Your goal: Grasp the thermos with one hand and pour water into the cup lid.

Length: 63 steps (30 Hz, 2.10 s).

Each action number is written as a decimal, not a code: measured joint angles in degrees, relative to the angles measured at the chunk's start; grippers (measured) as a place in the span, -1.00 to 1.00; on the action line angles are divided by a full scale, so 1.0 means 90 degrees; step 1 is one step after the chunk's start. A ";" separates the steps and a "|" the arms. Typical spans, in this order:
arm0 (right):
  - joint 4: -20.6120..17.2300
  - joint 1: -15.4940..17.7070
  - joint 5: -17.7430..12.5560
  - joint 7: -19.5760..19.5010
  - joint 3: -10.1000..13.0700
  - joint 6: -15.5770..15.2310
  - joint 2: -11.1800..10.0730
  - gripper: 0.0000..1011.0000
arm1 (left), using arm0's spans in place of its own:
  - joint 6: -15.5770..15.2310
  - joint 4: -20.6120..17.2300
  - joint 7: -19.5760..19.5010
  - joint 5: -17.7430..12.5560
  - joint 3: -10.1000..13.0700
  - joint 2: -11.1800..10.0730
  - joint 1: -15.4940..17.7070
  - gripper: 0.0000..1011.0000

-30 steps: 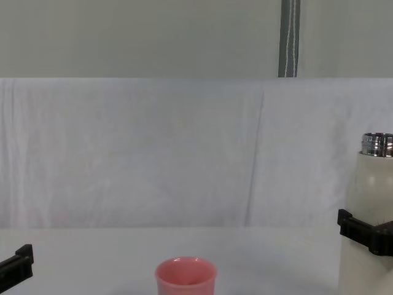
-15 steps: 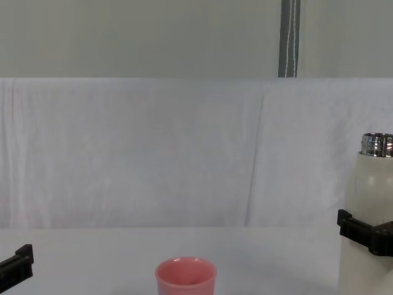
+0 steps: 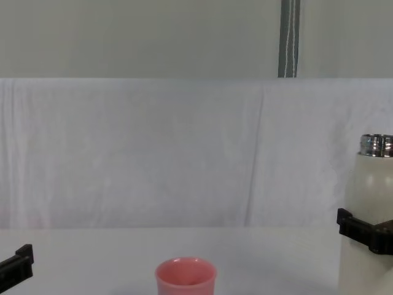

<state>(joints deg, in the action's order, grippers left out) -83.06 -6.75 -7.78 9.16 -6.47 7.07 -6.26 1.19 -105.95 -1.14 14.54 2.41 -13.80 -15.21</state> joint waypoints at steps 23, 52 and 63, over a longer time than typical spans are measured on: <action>0.0000 0.0000 0.0001 -0.0002 0.0000 -0.0004 0.0000 0.98 | 0.0000 0.0000 0.0000 0.0000 0.0000 0.0000 0.0000 0.98; -0.0376 0.0260 -0.0015 -0.0003 0.0012 -0.0166 -0.0088 0.98 | 0.0000 0.0000 0.0000 0.0000 0.0000 0.0000 0.0000 0.98; -0.0602 0.0467 -0.0017 -0.0050 0.0055 -0.0259 -0.0106 0.98 | 0.0000 0.0000 0.0000 0.0000 0.0000 0.0000 0.0000 0.98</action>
<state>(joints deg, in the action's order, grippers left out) -88.48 -2.55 -7.93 8.72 -5.97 4.74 -7.21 1.19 -105.95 -1.14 14.54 2.41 -13.80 -15.21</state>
